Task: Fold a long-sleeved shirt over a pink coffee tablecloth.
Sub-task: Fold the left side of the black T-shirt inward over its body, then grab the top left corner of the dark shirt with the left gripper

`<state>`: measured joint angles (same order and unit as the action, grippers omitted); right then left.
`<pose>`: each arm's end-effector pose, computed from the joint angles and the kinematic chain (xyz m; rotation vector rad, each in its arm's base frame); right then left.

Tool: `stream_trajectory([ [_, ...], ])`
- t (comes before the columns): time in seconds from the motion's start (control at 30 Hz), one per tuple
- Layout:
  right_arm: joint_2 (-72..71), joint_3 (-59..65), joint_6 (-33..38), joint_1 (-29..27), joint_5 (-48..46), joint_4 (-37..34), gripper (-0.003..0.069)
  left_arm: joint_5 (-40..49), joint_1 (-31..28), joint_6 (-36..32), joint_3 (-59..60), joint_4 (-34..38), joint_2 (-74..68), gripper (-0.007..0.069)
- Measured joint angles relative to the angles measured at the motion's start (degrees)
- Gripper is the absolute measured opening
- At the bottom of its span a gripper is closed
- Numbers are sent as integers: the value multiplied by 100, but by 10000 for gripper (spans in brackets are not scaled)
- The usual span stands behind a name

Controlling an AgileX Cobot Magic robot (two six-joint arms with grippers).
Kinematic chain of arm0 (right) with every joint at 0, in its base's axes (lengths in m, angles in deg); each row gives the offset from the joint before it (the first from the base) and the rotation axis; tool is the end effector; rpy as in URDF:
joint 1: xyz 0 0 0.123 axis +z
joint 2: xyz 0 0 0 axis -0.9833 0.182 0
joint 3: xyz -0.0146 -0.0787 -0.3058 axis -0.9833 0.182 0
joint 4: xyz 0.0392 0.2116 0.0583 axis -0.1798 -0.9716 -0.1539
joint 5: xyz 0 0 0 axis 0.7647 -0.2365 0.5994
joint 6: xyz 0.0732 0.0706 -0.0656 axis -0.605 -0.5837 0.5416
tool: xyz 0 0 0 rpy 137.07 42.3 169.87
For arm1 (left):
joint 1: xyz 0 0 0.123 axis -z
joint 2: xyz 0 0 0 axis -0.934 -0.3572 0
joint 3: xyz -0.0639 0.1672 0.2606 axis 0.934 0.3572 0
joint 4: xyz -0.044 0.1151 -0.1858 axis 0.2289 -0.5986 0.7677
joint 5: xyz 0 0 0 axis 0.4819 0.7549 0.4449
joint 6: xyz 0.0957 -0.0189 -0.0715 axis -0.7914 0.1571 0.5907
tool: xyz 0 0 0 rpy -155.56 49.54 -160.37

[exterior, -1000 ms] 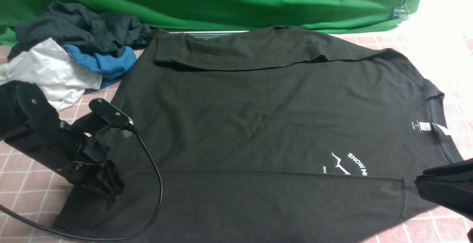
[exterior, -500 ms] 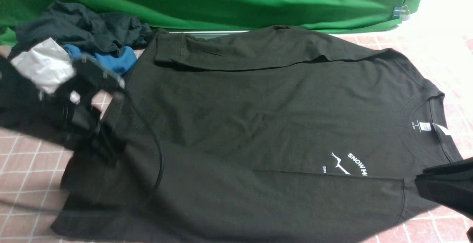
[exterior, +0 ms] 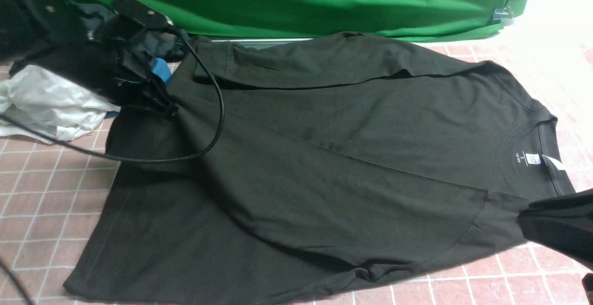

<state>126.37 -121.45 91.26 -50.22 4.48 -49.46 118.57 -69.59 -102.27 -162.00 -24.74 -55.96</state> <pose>0.0827 0.0685 0.3245 -0.6974 2.2733 0.4274 0.3857 -0.0214 0.2465 0.8193 2.4675 -0.0589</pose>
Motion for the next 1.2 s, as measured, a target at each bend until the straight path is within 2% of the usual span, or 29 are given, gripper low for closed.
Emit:
stream_trajectory([
  [0.2, 0, 0, -101, 0, 20, 0, 114, -16, 1, 346, -353, -492, -601, 85],
  [0.33, 0, 0, -152, 0, 38, 16, 123, -244, 1, 850, -414, -1145, -754, 288],
  [0.4, 0, 0, -197, 0, 38, 101, 131, -250, 1, 1366, -421, -1258, -740, 386],
  [0.5, 0, -38, -417, 0, 16, 533, 150, -166, 8, 2058, -427, -1272, -614, 538],
  [0.57, 0, -143, -819, 0, -17, 1018, 167, -152, 105, 2038, -432, -1163, -462, 582],
  [0.63, 11, -303, -1152, 0, -76, 1410, 180, -254, 286, 1633, -444, -1126, -367, 564],
  [0.7, 19, -457, -1302, 0, -109, 1602, 184, -483, 516, 1222, -456, -1150, -324, 510],
  [0.77, 21, -689, -1410, 0, -94, 1733, 189, -970, 833, 540, -456, -1375, -381, 400],
  [0.9, 27, -853, -1450, 0, -70, 1782, 194, -1970, 1109, -56, -459, -2069, -711, 290],
  [1.03, 58, -858, -1468, 0, -207, 1754, 198, -2406, 1102, -193, -618, -2560, -1190, 305],
  [1.2, 75, -858, -1468, 0, -268, 1623, 199, -2357, 1043, -185, -1328, -2670, -1832, 377],
])
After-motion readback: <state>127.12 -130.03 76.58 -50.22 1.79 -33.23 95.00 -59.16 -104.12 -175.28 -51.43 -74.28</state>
